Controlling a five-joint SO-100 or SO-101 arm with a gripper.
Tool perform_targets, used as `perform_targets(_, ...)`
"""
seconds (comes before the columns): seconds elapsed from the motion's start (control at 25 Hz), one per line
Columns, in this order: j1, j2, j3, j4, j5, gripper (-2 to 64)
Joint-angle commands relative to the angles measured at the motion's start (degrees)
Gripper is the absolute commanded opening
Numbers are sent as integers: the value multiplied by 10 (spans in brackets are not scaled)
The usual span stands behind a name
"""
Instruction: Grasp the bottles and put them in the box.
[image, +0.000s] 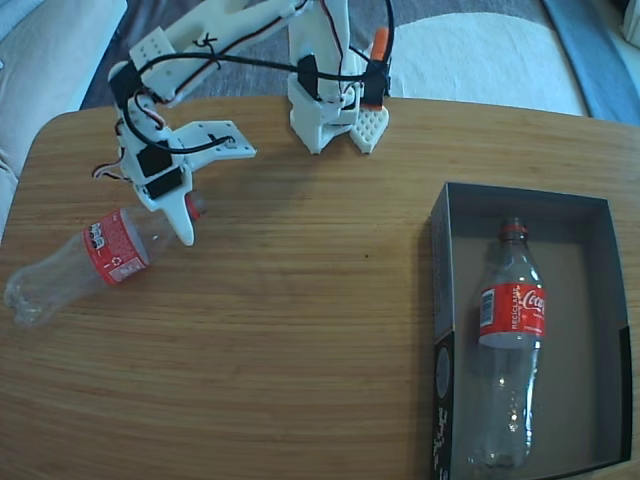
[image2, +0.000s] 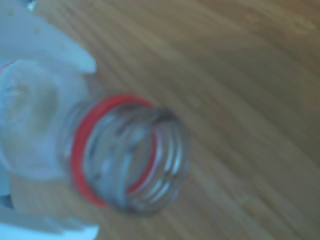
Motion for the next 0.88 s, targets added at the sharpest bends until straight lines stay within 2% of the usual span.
perform_targets(0.0, -1, -3, -30, -21, -2, 376)
perform_targets(0.32, 4, -9, -18, -54, -3, 377)
perform_targets(0.84, 4, -42, -13, -54, 4, 366)
